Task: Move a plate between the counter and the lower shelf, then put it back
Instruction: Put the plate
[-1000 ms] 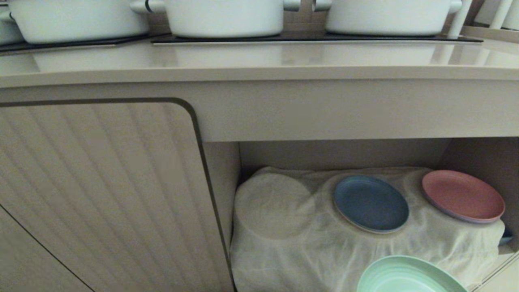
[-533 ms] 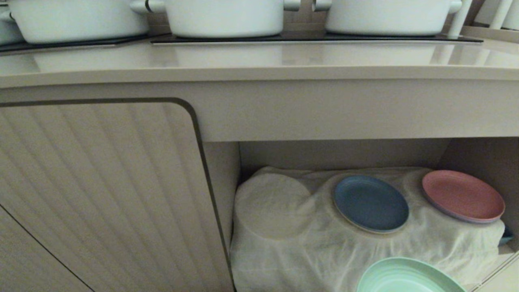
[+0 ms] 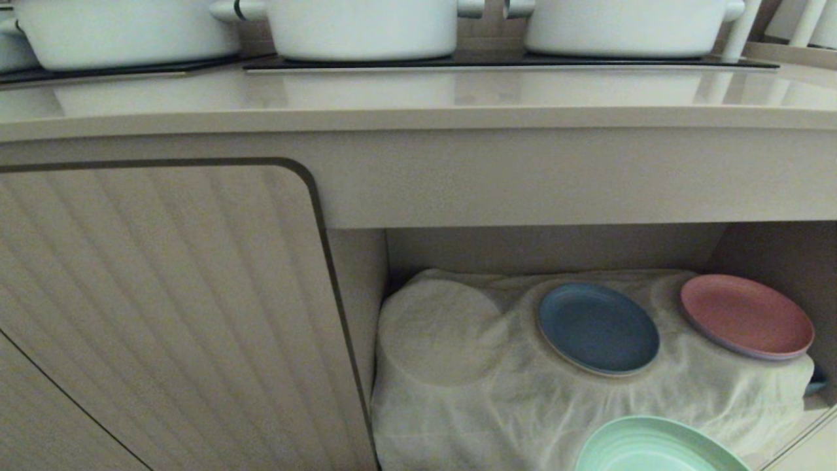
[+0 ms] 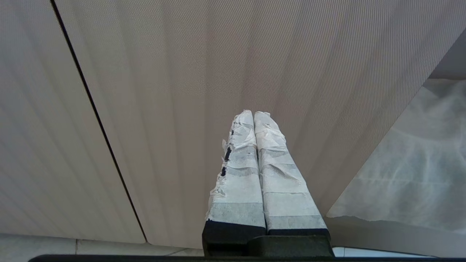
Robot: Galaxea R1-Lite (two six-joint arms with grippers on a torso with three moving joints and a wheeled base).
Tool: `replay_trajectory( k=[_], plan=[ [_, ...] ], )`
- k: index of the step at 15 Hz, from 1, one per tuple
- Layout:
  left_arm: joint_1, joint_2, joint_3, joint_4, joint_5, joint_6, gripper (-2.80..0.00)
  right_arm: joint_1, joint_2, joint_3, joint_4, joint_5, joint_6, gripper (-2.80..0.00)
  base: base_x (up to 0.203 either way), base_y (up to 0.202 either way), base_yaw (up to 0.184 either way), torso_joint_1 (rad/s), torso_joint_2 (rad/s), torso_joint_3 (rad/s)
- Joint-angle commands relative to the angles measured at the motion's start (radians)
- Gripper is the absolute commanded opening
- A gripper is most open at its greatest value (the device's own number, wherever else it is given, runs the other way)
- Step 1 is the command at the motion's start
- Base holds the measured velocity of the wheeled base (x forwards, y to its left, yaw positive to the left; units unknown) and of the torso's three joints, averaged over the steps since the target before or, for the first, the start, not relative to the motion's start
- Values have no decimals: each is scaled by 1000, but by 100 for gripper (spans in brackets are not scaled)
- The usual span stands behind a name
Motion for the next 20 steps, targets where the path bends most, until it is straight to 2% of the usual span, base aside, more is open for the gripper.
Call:
replay_trajectory(
  k=[1,20],
  plan=[
    [0,0,-1,0,1,-1,-280,1,4,0,1,1,3,-280,0,0,0,0,0,0],
    [0,0,0,0,1,-1,-280,2,4,0,-2,1,1,-280,0,-4,0,0,0,0]
  ],
)
